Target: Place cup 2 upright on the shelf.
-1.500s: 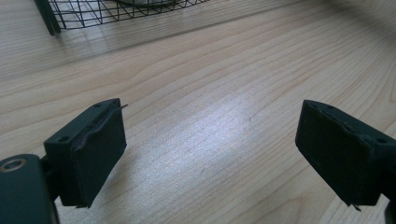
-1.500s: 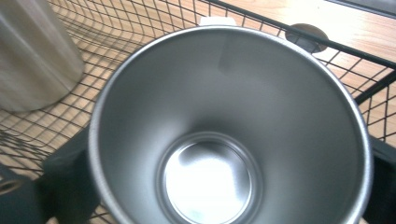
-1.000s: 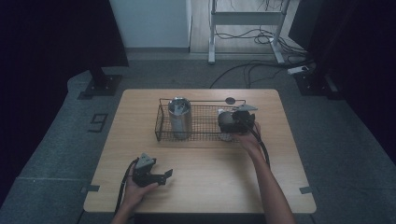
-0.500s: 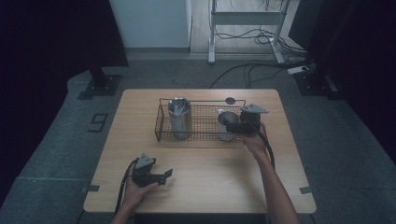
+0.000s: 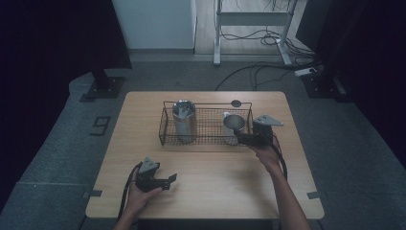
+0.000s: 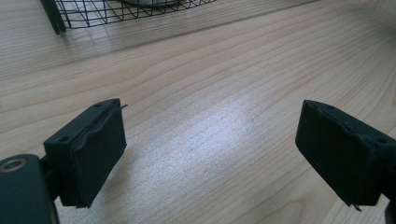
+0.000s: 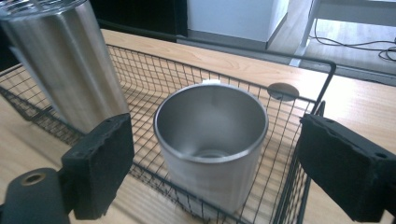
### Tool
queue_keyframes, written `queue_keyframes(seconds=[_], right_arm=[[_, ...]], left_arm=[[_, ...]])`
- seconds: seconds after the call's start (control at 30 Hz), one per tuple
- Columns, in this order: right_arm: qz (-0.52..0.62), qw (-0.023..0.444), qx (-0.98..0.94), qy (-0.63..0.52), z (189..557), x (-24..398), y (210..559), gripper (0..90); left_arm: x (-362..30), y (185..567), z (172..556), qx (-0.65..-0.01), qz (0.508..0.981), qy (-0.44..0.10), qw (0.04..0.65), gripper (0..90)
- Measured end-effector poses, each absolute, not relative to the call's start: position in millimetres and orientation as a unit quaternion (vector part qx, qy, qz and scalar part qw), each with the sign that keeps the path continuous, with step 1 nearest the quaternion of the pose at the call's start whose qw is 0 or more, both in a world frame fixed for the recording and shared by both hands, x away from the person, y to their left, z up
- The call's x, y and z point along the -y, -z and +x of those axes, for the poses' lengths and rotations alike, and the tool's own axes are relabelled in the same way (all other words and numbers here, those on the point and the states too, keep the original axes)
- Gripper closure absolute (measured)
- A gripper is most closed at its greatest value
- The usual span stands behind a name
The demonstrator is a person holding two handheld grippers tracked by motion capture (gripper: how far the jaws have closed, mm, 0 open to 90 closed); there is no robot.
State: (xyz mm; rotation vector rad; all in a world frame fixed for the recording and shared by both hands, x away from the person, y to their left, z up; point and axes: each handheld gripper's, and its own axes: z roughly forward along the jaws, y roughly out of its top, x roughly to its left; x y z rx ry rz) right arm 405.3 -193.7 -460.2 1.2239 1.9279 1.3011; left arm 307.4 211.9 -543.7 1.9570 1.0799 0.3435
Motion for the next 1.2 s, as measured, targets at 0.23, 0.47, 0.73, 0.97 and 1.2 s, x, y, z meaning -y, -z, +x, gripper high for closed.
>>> queue_keyframes(seconds=[0.23,0.47,0.73,0.97,1.2], right_arm=[[0.449,0.24,-0.711,-0.485,380,206,471,13.2],[0.449,0.227,-0.712,-0.49,361,213,479,13.6],[0.456,0.222,-0.723,-0.469,334,222,498,14.5],[0.467,0.21,-0.725,-0.46,313,231,519,14.8],[0.47,0.205,-0.735,-0.444,307,233,533,14.8]], left_arm=[[-212,544,307,-0.432,0.784,-0.136,0.425,8.9],[-212,544,308,-0.433,0.783,-0.135,0.425,8.9],[-212,544,307,-0.433,0.784,-0.134,0.424,8.9],[-211,544,307,-0.433,0.785,-0.136,0.423,8.9],[-211,544,307,-0.432,0.785,-0.136,0.422,8.9]])
